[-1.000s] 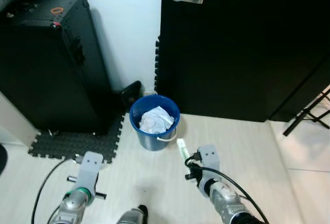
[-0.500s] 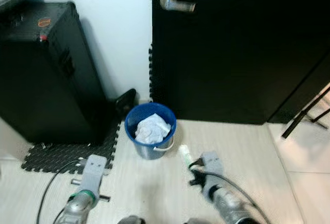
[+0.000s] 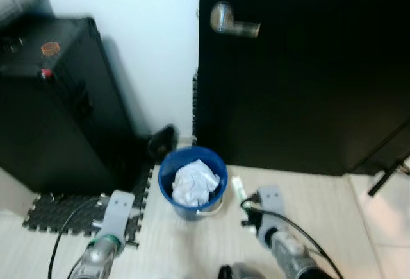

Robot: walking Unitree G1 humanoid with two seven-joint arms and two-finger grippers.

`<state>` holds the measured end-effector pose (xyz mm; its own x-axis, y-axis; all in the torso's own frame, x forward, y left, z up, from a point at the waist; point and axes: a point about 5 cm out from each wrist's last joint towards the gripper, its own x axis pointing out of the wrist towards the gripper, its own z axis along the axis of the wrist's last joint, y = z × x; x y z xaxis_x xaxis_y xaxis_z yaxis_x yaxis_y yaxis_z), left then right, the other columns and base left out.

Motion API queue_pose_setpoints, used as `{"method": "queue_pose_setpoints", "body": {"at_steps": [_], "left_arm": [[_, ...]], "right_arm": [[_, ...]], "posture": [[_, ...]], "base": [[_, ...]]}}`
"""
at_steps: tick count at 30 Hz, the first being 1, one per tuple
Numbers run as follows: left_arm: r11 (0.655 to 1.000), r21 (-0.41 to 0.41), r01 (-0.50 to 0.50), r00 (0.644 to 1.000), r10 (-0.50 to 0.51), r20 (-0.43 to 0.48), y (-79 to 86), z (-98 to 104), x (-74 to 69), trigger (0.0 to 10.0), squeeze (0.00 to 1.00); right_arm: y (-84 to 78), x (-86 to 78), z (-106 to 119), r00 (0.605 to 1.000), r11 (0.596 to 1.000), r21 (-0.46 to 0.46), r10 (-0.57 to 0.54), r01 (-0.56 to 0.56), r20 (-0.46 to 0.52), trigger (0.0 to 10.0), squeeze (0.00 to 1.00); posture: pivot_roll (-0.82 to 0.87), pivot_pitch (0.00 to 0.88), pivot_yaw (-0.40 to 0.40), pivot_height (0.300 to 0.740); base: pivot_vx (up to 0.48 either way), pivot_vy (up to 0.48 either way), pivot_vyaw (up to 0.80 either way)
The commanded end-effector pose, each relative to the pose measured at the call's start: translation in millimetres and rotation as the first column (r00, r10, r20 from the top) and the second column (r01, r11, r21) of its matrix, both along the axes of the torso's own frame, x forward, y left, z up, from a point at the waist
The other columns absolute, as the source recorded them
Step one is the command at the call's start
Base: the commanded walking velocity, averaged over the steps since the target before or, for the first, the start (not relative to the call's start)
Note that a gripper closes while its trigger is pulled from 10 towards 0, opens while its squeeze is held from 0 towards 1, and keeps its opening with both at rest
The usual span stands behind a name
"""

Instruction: Clean up the room

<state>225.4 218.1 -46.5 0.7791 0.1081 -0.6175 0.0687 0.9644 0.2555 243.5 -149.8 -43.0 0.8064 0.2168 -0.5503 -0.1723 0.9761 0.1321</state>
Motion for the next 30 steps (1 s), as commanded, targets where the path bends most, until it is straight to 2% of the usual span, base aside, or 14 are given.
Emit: {"method": "queue_pose_setpoints", "body": {"at_steps": [1, 16, 18, 20, 23, 30], "left_arm": [[1.000, 0.010, -0.010, 1.000, 0.010, -0.021, 4.9, -3, -6.1, 10.0, 0.00], [1.000, 0.006, -0.009, 1.000, 0.009, -0.019, 5.1, -2, -4.5, 10.0, 0.00], [1.000, 0.004, 0.001, 1.000, -0.001, -0.024, 4.5, -3, -4.2, 10.0, 0.00], [0.997, -0.041, 0.061, 0.998, -0.063, -0.031, -1.8, -3, -4.8, 10.0, 0.00], [0.993, -0.075, 0.094, 0.995, -0.097, -0.033, -5.9, -4, -5.3, 10.0, 0.00], [0.986, -0.111, 0.125, 0.991, -0.130, -0.044, -7.1, -4, -5.6, 10.0, 0.00]], "right_arm": [[8.4, -4.3, -3, 1.000, 1.000, 0.018, 0.012, -0.012, -0.015, 10.0, 0.00], [10.0, -5.3, -4, 1.000, 1.000, 0.023, 0.012, -0.011, -0.018, 10.0, 0.00], [9.9, -5.6, -4, 1.000, 1.000, 0.022, 0.012, -0.011, -0.019, 10.0, 0.00], [9.1, -5.6, -4, 1.000, 1.000, 0.008, 0.013, -0.012, -0.022, 10.0, 0.00], [8.6, -5.4, -4, 1.000, 1.000, 0.005, 0.010, -0.010, -0.022, 10.0, 0.00], [6.1, -3.9, -4, 1.000, 1.000, -0.013, -0.004, 0.004, -0.023, 10.0, 0.00]], "posture": [[0.06, 0.000, 0.034, 0.730], [0.06, 0.000, 0.038, 0.730], [0.06, 0.000, 0.037, 0.730], [0.06, 0.000, 0.035, 0.730], [0.06, 0.000, 0.035, 0.730], [0.06, 0.000, 0.034, 0.730]], "base": [[0.435, 0.000, 0.00], [0.391, 0.000, 0.00], [0.000, 0.000, 0.00], [0.000, 0.000, 0.00], [0.000, 0.000, 0.00], [0.000, 0.000, 0.00]]}}
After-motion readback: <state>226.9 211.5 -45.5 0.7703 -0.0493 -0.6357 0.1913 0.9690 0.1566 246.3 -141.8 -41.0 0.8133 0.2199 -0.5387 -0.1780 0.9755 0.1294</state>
